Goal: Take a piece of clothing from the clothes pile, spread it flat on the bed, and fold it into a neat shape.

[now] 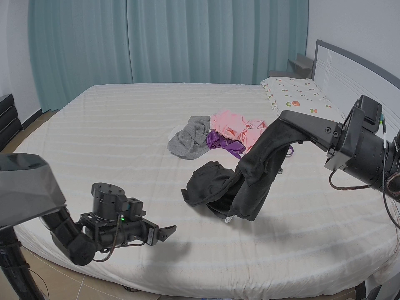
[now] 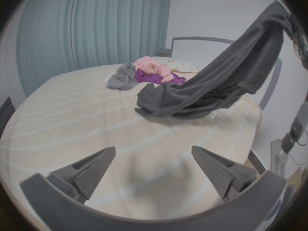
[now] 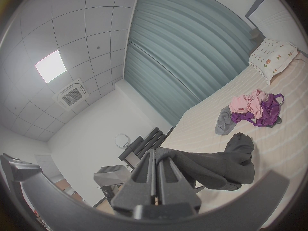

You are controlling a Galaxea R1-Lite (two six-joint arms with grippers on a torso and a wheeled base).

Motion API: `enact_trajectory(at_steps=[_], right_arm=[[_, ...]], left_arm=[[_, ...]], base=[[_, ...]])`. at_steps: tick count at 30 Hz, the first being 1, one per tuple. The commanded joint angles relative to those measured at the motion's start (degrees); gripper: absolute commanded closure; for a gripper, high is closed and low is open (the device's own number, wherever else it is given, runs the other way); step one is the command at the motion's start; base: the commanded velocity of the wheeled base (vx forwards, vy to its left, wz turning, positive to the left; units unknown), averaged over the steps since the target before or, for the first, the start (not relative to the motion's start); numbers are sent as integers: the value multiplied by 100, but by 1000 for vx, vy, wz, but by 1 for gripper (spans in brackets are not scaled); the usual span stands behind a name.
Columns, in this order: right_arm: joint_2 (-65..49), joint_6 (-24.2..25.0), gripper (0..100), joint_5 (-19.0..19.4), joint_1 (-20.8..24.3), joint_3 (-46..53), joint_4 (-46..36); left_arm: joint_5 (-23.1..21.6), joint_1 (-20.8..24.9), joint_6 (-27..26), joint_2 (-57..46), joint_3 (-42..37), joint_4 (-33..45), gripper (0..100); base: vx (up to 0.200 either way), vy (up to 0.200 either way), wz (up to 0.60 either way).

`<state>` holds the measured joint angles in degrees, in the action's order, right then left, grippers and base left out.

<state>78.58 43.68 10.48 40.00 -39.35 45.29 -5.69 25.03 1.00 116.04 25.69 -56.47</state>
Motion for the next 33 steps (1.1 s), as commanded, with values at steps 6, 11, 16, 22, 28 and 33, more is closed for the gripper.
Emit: enact_trajectory(at_steps=[6, 11, 16, 22, 28, 33], right_arm=[[-27, 0, 100, -46, 131, -143, 15], [-36, -9, 100, -187, 149, -354, 15], [-106, -9, 100, -205, 324, -301, 6], [-159, -123, 100, -231, 342, -240, -2], [-36, -211, 100, -205, 272, -125, -2], [492, -369, 100, -187, -335, -108, 33]], left_arm=[[323, 283, 32, 1738, 1483, -567, 0], [622, 398, 23, 2107, 2037, -602, 0], [684, 398, 32, 2335, 2529, -664, 0], [886, 398, 58, 2669, 3083, -655, 100], [1018, 398, 102, 2652, 3021, -664, 100], [1246, 248, 339, 2230, 2925, -708, 100]], base=[[0, 0, 0], [0, 0, 0], [0, 0, 0], [0, 0, 0], [0, 0, 0], [0, 0, 0]])
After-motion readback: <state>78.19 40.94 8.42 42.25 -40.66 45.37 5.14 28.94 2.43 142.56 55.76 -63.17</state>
